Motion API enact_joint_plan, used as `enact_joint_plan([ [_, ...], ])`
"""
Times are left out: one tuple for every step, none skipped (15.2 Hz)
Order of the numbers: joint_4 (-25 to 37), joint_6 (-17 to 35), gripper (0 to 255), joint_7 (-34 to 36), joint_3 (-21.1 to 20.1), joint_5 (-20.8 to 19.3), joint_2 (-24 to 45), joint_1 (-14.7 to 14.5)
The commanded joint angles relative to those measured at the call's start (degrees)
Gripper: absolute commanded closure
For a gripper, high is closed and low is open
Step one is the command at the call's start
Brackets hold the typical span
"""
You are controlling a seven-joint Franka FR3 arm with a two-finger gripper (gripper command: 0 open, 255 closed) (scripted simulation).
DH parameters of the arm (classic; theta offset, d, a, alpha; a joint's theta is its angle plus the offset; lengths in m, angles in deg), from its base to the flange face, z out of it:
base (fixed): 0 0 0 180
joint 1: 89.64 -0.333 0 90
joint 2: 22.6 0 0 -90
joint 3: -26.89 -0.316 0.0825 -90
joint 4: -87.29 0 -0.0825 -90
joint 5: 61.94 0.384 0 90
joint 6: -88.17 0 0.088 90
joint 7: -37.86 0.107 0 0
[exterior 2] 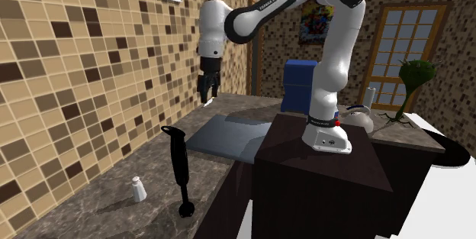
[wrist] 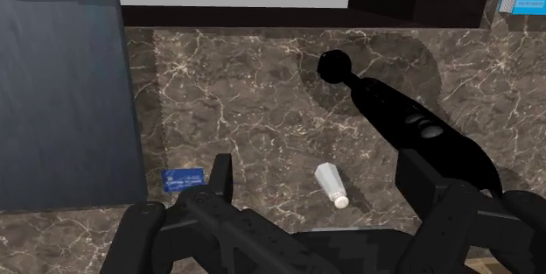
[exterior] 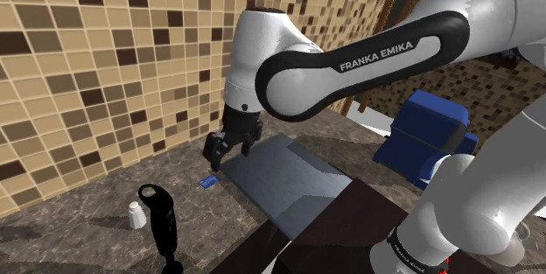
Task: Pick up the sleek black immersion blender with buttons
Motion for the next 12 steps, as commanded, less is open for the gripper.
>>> enact_joint_plan([
  [2.2, 2.2, 0, 2.0, -1.4, -1.3, 3.5, -0.6],
  [3.6, 3.1, 0, 3.1, -2.0, -2.2, 5.4, -0.9],
  [5.0, 3.9, 0, 4.2, -2.5, -3.3, 7.3, -1.2],
  [6.4, 4.7, 0, 5.3, -3.0, -4.4, 9.3, -1.6],
  [7.9, 5.4, 0, 6.4, -3.3, -5.5, 11.2, -2.1],
  [9.5, 6.1, 0, 7.5, -3.6, -6.8, 13.2, -2.7],
  [11.2, 6.6, 0, 8.6, -3.8, -8.0, 15.2, -3.3],
  [12.9, 7.1, 0, 9.8, -3.9, -9.3, 17.1, -4.0],
  [14.7, 7.5, 0, 10.8, -4.0, -10.6, 19.1, -4.8],
  [16.5, 7.9, 0, 11.9, -4.0, -11.9, 21.1, -5.7],
  [18.5, 8.1, 0, 12.9, -3.9, -13.2, 23.0, -6.6],
  [19.9, 8.3, 0, 13.5, -3.7, -14.0, 24.4, -7.3],
])
